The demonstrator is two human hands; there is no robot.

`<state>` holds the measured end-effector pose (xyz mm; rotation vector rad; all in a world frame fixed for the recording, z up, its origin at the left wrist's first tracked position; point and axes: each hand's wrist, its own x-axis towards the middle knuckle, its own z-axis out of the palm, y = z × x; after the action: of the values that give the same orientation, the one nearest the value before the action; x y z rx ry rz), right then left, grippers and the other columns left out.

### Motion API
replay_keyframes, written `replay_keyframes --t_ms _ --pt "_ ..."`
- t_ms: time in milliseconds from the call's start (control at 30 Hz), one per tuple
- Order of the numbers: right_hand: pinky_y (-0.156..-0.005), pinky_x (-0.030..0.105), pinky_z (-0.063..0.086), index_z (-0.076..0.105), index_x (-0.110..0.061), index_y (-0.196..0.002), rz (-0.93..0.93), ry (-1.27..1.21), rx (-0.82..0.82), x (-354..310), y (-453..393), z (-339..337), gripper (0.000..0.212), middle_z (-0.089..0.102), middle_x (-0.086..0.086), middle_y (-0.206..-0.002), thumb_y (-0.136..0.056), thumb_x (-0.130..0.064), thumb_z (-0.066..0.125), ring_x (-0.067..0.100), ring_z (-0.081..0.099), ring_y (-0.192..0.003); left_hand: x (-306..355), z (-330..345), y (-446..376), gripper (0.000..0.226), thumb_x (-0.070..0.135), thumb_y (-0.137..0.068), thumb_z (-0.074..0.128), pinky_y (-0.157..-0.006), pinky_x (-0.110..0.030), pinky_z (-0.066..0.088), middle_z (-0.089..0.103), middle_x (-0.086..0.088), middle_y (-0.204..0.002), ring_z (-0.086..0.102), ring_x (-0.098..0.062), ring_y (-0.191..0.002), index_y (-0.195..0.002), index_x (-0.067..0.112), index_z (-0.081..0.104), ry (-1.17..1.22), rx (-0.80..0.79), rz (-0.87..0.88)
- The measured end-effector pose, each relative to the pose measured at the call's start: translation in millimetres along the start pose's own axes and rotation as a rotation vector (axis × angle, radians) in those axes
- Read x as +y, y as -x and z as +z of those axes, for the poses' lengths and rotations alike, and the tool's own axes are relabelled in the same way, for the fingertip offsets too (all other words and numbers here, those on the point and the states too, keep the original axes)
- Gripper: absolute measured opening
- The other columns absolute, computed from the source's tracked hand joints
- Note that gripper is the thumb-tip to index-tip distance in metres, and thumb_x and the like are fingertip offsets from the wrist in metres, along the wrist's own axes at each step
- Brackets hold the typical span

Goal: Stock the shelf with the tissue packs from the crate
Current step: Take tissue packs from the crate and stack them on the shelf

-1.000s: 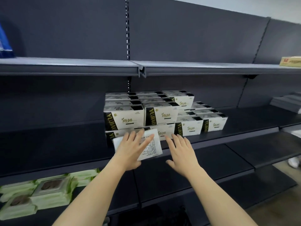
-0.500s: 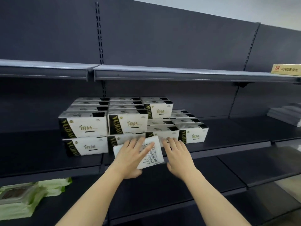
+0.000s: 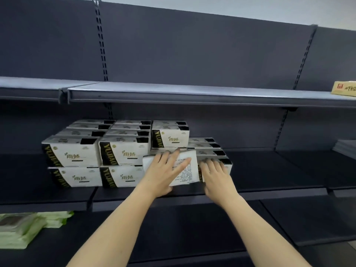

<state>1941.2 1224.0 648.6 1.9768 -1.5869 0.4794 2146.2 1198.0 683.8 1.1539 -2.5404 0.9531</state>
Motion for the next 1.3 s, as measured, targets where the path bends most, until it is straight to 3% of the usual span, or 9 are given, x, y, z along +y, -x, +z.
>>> replay_keyframes --t_ms 267,567,700,900,1033,1200,1300 --pt "-0.079 0.046 0.052 0.06 -0.004 -0.114 0.084 0.037 0.038 13.6 -25.5 1.2 0.078 0.062 0.015 -0.099 -0.039 -0.009 0.083 0.034 0.061 -0.089 -13.5 1.0 -32.7 0.129 0.056 -0.031 0.086 -0.077 -0.039 0.048 0.054 -0.015 -0.13 0.058 -0.03 -0.098 -0.139 0.024 0.024 -0.074 0.036 0.027" --pt "-0.081 0.046 0.052 0.06 0.0 -0.116 0.105 0.033 0.013 14.8 -46.6 3.4 0.071 0.063 0.019 -0.107 -0.049 -0.009 0.08 0.037 0.062 -0.096 -26.5 19.2 -55.6 0.127 0.054 -0.033 0.088 -0.08 -0.042 0.045 0.052 -0.016 -0.132 0.055 -0.033 -0.101 -0.139 0.023 0.026 -0.083 0.093 0.053" --pt "-0.087 0.049 0.05 0.056 0.0 -0.124 0.079 -0.022 0.003 26.8 -63.6 14.6 0.072 0.062 0.019 -0.114 -0.056 -0.009 0.078 0.038 0.061 -0.104 -32.4 33.4 -73.3 0.127 0.064 -0.036 0.085 -0.083 -0.044 0.042 0.04 -0.017 -0.134 0.044 -0.034 -0.106 -0.14 0.021 0.027 -0.091 0.137 0.034" --pt "-0.09 0.049 0.049 0.054 0.001 -0.124 0.05 -0.033 -0.029 46.9 -87.5 29.0 0.074 0.06 0.019 -0.119 -0.058 -0.018 0.08 0.037 0.061 -0.106 -33.8 53.1 -100.3 0.131 0.076 -0.031 0.077 -0.082 -0.042 0.035 0.046 -0.017 -0.13 0.044 -0.033 -0.102 -0.138 0.019 0.029 -0.063 0.115 0.022" --pt "-0.091 0.049 0.047 0.052 0.001 -0.126 0.042 -0.021 -0.086 52.5 -89.9 41.2 0.072 0.059 0.02 -0.12 -0.063 -0.019 0.079 0.037 0.06 -0.107 -32.0 64.5 -104.2 0.118 0.078 -0.044 0.07 -0.083 -0.042 0.032 0.053 -0.016 -0.13 0.052 -0.033 -0.101 -0.137 0.017 0.032 -0.059 0.134 0.028" --pt "-0.085 0.047 0.051 0.059 0.001 -0.119 0.05 -0.015 -0.107 56.7 -86.5 49.8 0.069 0.063 0.018 -0.114 -0.057 -0.019 0.083 0.036 0.063 -0.101 -31.2 66.6 -106.4 0.079 0.068 -0.08 0.036 -0.087 -0.038 0.031 0.055 -0.012 -0.132 0.058 -0.03 -0.105 -0.137 0.014 0.033 0.118 0.174 0.028" --pt "-0.103 0.046 0.037 0.041 -0.003 -0.137 0.044 -0.063 -0.127 59.0 -88.4 44.4 0.066 0.048 0.016 -0.134 -0.078 -0.02 0.066 0.035 0.049 -0.122 -39.9 50.2 -110.1 0.085 0.067 -0.083 0.045 -0.099 -0.038 0.029 0.04 -0.009 -0.146 0.047 -0.029 -0.124 -0.148 0.017 0.023 0.202 0.094 0.03"
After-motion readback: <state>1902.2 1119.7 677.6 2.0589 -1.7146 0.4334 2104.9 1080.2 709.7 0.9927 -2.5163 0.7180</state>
